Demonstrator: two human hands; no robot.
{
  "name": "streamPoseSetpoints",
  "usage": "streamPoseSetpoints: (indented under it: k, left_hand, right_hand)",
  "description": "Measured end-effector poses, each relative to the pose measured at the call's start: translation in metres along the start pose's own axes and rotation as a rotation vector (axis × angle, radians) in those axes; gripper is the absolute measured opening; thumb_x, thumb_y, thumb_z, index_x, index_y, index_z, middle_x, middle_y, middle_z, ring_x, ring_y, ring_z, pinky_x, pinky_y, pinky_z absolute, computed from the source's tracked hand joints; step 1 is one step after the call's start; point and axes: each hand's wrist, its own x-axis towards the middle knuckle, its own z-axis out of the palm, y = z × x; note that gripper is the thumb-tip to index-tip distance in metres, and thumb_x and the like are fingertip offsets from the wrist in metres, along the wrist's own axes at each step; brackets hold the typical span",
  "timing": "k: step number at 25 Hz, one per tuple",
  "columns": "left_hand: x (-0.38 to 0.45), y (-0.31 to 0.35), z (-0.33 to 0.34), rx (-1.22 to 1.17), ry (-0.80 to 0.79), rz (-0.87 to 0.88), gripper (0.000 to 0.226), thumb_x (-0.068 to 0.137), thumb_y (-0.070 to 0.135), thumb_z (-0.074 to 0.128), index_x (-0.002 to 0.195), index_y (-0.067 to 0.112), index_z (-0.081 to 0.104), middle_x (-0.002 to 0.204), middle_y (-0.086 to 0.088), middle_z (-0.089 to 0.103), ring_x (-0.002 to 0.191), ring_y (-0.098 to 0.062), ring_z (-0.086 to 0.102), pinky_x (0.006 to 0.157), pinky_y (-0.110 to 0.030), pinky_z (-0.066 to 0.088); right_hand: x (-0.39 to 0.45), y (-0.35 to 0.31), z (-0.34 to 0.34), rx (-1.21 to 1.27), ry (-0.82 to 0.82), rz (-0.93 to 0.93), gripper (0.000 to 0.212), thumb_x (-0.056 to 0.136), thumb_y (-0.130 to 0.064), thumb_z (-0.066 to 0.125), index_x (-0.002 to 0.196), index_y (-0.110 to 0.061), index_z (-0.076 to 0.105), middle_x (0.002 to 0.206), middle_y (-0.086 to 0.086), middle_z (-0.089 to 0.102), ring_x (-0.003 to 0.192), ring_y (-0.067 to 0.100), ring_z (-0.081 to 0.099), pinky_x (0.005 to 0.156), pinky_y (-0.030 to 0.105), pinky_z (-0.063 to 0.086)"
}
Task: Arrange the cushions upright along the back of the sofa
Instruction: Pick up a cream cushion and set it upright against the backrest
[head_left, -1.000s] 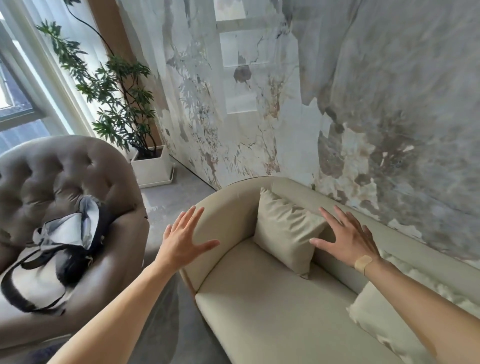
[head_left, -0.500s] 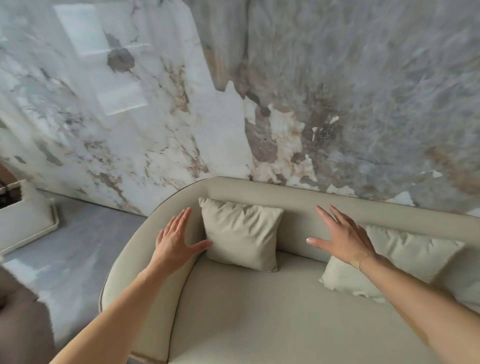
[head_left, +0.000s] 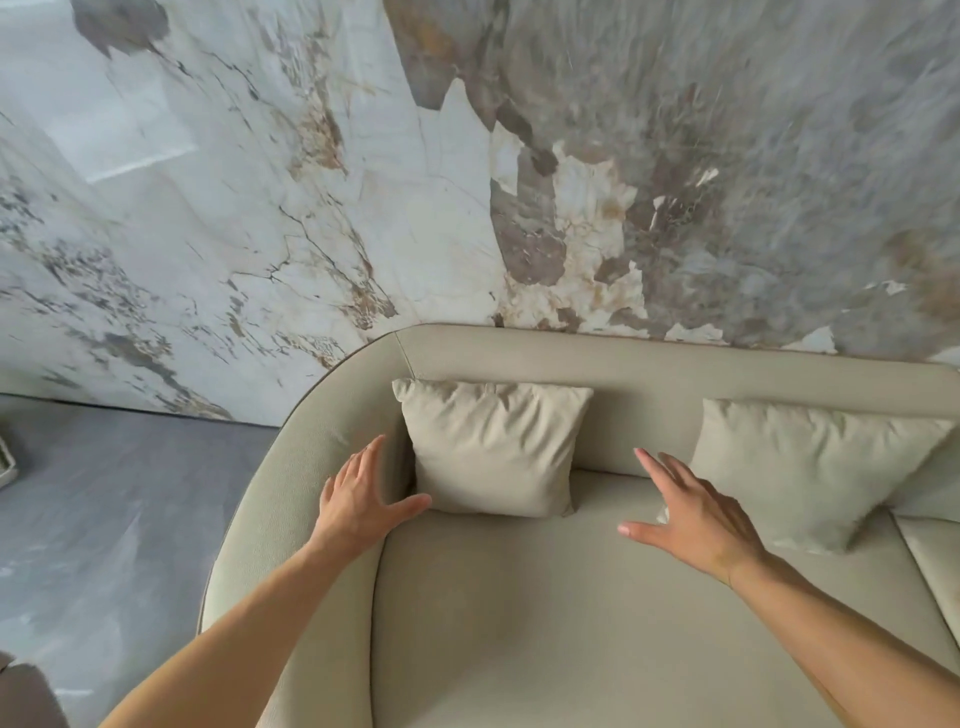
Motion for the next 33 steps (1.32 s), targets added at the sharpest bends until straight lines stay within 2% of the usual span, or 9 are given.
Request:
streamPoseSetpoints:
  k: [6,12,14,18,22,25,29,31,33]
  left_hand:
    - [0.055,-0.067,0.077,-0.060,-0.108,-0.121,0.104,0.065,0.066,0.073,0.149,0.028,0.024,0.152,0.001,0.035,0.142,-0.020,0.027,0.115,-0.040,0.027]
    - [0.149,-0.131,0.233,-0.229,-0.147,-0.265,0.100,0.059,0.052,0.086,0.138,0.020,0.036,0.141,-0.004,0.048,0.129,-0.022,0.046,0.100,-0.030,0.038]
    - [0.179,-0.151,0.274,-0.332,-0.121,-0.315,0.108,0.056,0.044,0.091,0.141,0.016,0.031,0.145,-0.005,0.047,0.130,-0.022,0.047,0.097,-0.025,0.036]
    - [0.229,-0.180,0.322,-0.414,-0.140,-0.310,0.125,0.054,0.023,0.095,0.149,0.011,0.016,0.151,-0.005,0.041,0.137,-0.022,0.041,0.106,-0.027,0.033]
    - [0.257,-0.196,0.340,-0.439,-0.144,-0.322,0.118,0.048,0.014,0.095,0.144,0.016,0.027,0.138,0.001,0.052,0.128,-0.021,0.048,0.107,-0.037,0.041]
    - [0.267,-0.193,0.344,-0.485,-0.103,-0.269,0.121,0.033,0.026,0.093,0.141,0.023,0.038,0.131,0.008,0.058,0.122,-0.016,0.052,0.104,-0.037,0.046]
    - [0.269,-0.197,0.336,-0.586,0.024,-0.290,0.128,0.022,0.041,0.088,0.141,0.024,0.044,0.130,0.010,0.060,0.120,-0.016,0.055,0.098,-0.037,0.051]
    - [0.266,-0.198,0.335,-0.554,-0.035,-0.295,0.131,0.020,0.042,0.089,0.142,0.021,0.044,0.133,0.007,0.059,0.122,-0.019,0.054,0.098,-0.042,0.052]
    - [0.266,-0.196,0.336,-0.523,-0.091,-0.292,0.125,0.030,0.034,0.095,0.143,0.020,0.043,0.134,0.007,0.058,0.123,-0.018,0.053,0.094,-0.035,0.053]
  right_hand:
    - [0.093,0.005,0.075,0.228,-0.050,0.102,0.116,0.064,-0.076,0.064,0.152,-0.042,-0.003,0.160,-0.007,0.022,0.140,0.020,0.037,0.100,0.041,0.043]
    - [0.208,0.040,0.246,0.295,-0.273,0.142,0.134,0.055,-0.064,0.081,0.153,-0.038,-0.007,0.156,-0.002,0.036,0.138,0.021,0.042,0.107,0.039,0.038]
    - [0.240,0.047,0.296,0.388,-0.270,0.173,0.136,0.056,-0.056,0.086,0.154,-0.034,-0.006,0.155,-0.002,0.038,0.138,0.022,0.042,0.106,0.033,0.035]
    - [0.290,0.057,0.362,0.526,-0.171,0.228,0.133,0.057,-0.046,0.090,0.154,-0.025,0.002,0.152,0.004,0.042,0.137,0.028,0.042,0.098,0.028,0.035]
    - [0.320,0.049,0.388,0.755,-0.038,0.228,0.120,0.051,-0.033,0.094,0.144,-0.021,0.020,0.145,-0.002,0.045,0.128,0.020,0.046,0.103,0.041,0.043]
    - [0.327,0.046,0.396,0.803,0.043,0.209,0.123,0.046,-0.030,0.096,0.144,-0.018,0.021,0.136,-0.008,0.046,0.122,0.012,0.045,0.099,0.025,0.035]
    - [0.332,0.023,0.395,0.825,0.043,0.156,0.145,0.025,-0.058,0.089,0.146,-0.026,0.017,0.128,-0.017,0.043,0.121,0.009,0.043,0.100,0.024,0.034]
    - [0.331,0.018,0.392,0.817,0.046,0.150,0.150,0.015,-0.067,0.084,0.145,-0.029,0.018,0.133,-0.015,0.044,0.125,0.012,0.044,0.103,0.026,0.036]
    - [0.327,0.019,0.385,0.742,0.049,0.154,0.143,0.021,-0.067,0.086,0.143,-0.029,0.021,0.138,-0.011,0.048,0.128,0.018,0.046,0.098,0.023,0.035]
